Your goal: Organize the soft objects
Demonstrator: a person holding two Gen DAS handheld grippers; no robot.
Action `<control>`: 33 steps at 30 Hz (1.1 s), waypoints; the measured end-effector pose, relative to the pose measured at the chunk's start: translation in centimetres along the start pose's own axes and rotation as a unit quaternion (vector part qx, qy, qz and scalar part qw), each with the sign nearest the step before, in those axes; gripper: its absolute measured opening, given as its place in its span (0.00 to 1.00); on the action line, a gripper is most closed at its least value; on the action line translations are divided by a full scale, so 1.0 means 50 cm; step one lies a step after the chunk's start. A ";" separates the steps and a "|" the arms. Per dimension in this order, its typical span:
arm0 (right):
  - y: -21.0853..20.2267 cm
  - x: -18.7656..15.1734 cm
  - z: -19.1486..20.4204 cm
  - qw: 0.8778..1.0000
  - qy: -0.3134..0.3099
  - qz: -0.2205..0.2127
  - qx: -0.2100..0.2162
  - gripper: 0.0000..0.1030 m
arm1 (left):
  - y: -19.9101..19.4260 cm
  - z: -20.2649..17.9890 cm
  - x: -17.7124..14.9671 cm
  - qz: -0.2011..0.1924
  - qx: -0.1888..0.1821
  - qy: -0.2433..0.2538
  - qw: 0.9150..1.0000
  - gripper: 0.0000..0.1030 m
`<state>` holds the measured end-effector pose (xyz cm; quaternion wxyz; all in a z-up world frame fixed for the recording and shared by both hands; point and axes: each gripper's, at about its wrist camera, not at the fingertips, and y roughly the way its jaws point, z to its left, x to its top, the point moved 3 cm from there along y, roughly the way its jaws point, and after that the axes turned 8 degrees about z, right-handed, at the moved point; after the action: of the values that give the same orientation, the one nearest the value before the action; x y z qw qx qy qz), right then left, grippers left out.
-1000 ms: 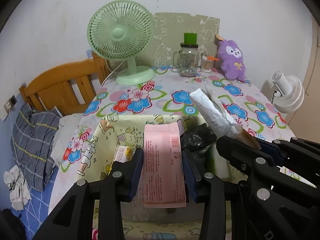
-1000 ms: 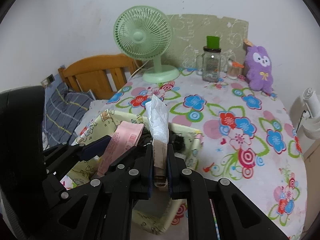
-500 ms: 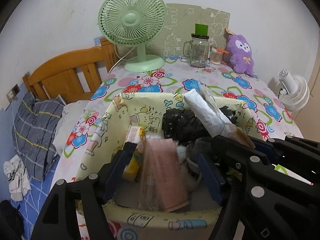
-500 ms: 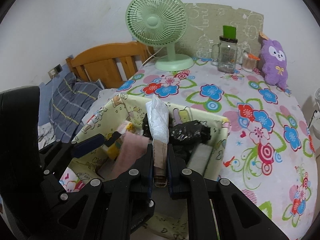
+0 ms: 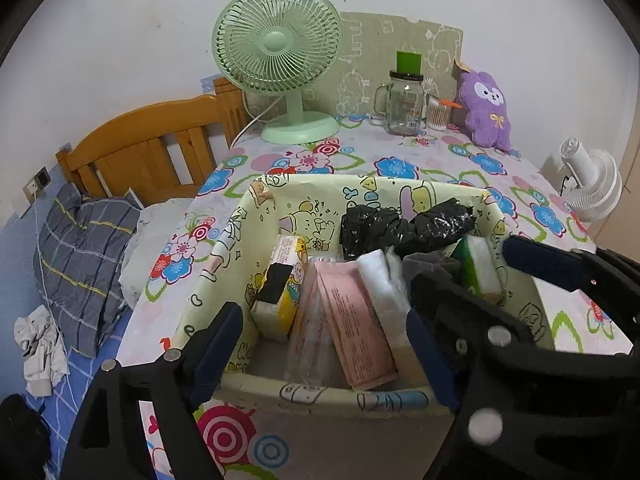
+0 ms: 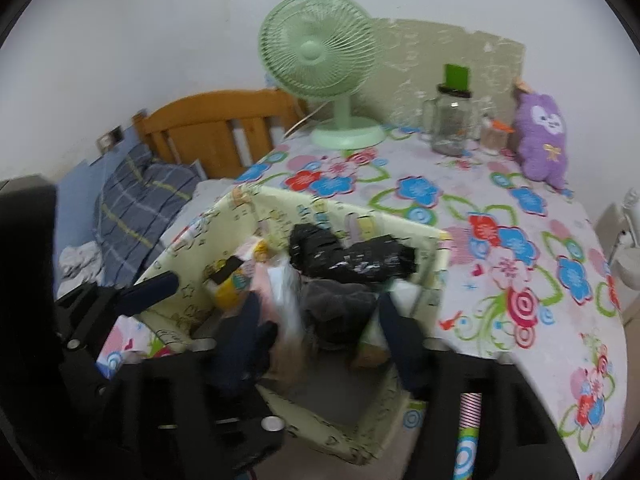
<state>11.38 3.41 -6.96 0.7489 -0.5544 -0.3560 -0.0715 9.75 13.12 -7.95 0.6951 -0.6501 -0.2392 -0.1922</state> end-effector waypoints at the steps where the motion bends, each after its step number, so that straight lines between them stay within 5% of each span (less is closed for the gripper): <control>1: -0.005 -0.002 -0.003 1.000 0.003 -0.004 0.002 0.73 | -0.004 -0.002 -0.002 -0.002 0.000 0.000 1.000 0.85; 33: -0.217 -0.064 -0.133 0.993 0.056 -0.088 -0.060 0.84 | -0.160 -0.173 -0.001 -0.093 -0.024 0.022 0.995 1.00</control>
<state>6.57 -7.43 -1.34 0.7238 -0.5601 -0.3560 -0.1890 5.81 3.86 -1.81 0.6636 -0.6370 -0.2791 -0.2758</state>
